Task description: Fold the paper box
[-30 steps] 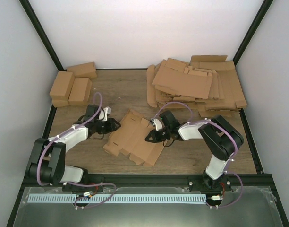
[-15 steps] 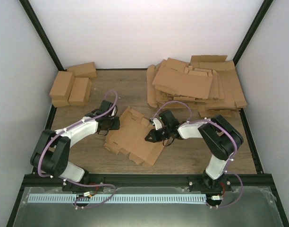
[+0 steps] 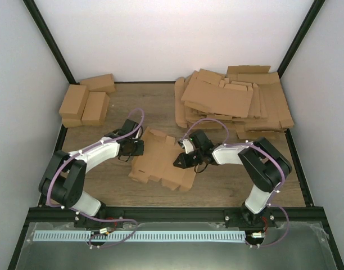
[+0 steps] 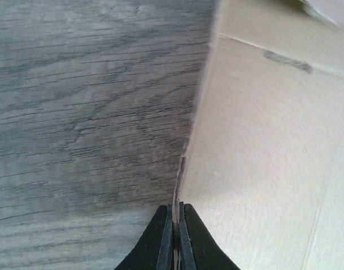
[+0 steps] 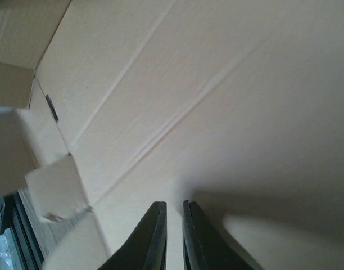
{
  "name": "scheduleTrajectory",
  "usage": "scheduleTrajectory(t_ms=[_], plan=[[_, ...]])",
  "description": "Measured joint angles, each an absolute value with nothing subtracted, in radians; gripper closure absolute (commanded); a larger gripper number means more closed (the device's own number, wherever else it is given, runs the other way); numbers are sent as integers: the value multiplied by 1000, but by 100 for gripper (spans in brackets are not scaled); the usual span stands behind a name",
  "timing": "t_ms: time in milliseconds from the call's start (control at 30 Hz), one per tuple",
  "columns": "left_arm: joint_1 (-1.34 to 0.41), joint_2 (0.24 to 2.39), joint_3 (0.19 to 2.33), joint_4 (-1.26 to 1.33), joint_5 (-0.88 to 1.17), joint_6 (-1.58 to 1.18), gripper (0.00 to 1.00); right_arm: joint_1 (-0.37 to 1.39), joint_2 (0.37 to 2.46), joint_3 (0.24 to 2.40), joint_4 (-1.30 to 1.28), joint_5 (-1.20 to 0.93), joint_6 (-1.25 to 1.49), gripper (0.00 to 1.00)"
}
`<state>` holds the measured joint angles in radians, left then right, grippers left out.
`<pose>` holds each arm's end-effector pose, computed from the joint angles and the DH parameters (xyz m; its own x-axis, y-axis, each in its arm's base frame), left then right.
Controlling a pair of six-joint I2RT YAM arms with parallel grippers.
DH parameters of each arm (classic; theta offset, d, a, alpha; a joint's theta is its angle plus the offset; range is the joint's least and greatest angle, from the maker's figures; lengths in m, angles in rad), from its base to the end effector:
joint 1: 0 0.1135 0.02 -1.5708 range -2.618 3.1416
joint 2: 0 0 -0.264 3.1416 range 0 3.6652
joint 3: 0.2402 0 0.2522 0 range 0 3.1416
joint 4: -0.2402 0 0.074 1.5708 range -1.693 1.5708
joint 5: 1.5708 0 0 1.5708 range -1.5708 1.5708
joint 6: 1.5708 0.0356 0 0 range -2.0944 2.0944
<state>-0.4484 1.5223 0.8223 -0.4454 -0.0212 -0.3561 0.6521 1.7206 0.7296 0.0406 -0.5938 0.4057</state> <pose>0.2512 -0.1200 0.1654 -0.9177 0.0547 -0.3935 0.1127 0.9856 -0.1258 0.2295 0.2003 0.1183 -0.8947 -0.2716 -0.3545 -0.4445 0.6188 0.6477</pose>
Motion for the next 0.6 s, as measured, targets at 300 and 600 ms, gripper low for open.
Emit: scheduleTrajectory(t_ms=[300,600], plan=[[-499,1499,989,-609,-26,-330,96,653,1582,778,-41,-536,339,71],[-598,1456,1146,-751,-24,-224,96,654,1305,786,-59,-424,236,27]])
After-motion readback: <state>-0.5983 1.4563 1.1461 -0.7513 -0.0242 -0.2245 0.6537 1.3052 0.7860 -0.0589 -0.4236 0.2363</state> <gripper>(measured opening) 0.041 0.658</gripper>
